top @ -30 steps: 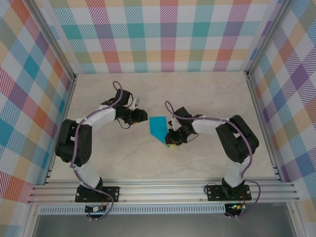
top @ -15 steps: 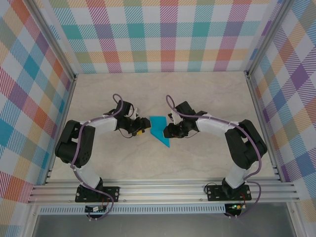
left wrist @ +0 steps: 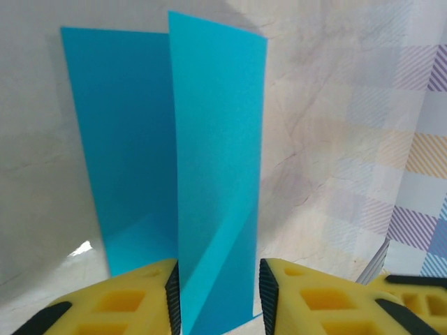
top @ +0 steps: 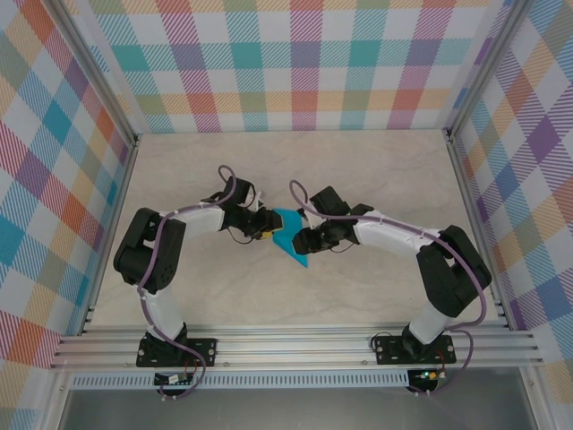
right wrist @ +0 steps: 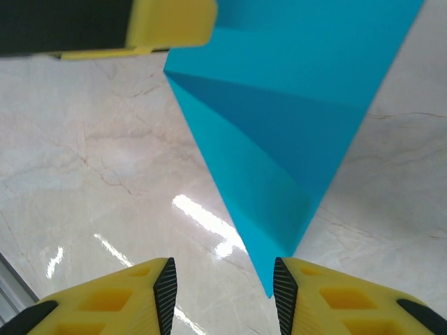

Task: Fold a paper plane with a square sheet of paper (fold left side to right side)
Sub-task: Fourth fold the wing at the center of the table.

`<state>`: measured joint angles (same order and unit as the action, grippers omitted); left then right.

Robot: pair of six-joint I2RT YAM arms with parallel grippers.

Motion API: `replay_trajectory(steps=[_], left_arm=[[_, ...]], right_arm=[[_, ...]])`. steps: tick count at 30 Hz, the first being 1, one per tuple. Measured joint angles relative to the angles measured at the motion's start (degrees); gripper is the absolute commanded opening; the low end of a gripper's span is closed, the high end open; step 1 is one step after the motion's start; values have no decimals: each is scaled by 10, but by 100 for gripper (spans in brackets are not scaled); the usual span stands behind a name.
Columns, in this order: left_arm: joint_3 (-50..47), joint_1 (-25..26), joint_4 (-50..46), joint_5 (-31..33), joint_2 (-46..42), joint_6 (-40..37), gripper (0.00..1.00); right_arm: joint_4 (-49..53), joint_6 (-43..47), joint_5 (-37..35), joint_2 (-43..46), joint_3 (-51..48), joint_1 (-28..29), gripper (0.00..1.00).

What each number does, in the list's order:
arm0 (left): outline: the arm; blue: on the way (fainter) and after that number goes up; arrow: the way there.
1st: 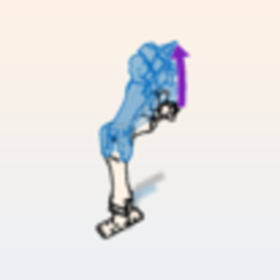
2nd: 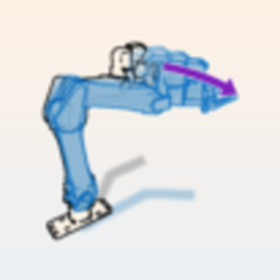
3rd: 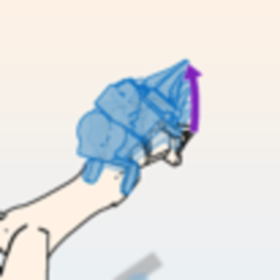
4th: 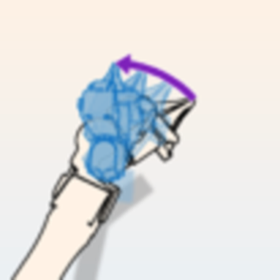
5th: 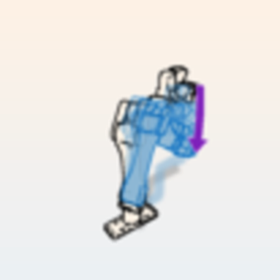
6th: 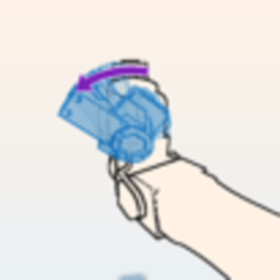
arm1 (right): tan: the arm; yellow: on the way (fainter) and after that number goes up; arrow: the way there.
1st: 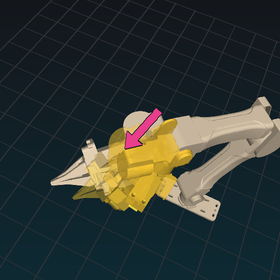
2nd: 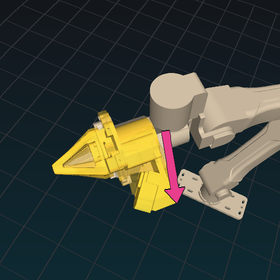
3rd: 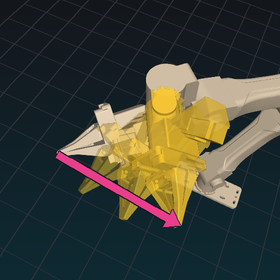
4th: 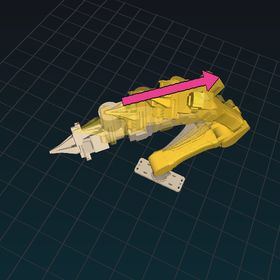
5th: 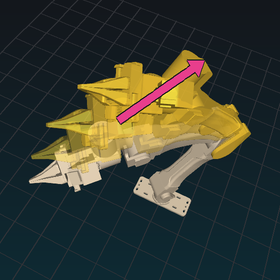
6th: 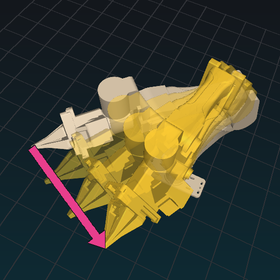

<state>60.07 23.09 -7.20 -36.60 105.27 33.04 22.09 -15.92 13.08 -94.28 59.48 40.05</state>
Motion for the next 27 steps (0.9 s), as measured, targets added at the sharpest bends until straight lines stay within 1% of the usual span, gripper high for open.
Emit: replay_trajectory(steps=[3,7,11,19,23,27], left_arm=[[1,2,-2,0,0,0,31],[1,2,-2,1,0,0,31],[1,2,-2,2,0,4,30],[2,2,-3,2,0,28,30],[11,2,-5,2,1,37,33],[15,2,-5,2,1,47,34]], right_arm=[[-1,8,-11,-1,1,19,47],[-3,15,-22,-31,20,33,47],[-12,19,-40,-61,27,32,47],[-32,31,-76,-75,27,32,47],[-45,32,-82,-82,26,32,47],[-57,32,-86,-89,23,32,47]])
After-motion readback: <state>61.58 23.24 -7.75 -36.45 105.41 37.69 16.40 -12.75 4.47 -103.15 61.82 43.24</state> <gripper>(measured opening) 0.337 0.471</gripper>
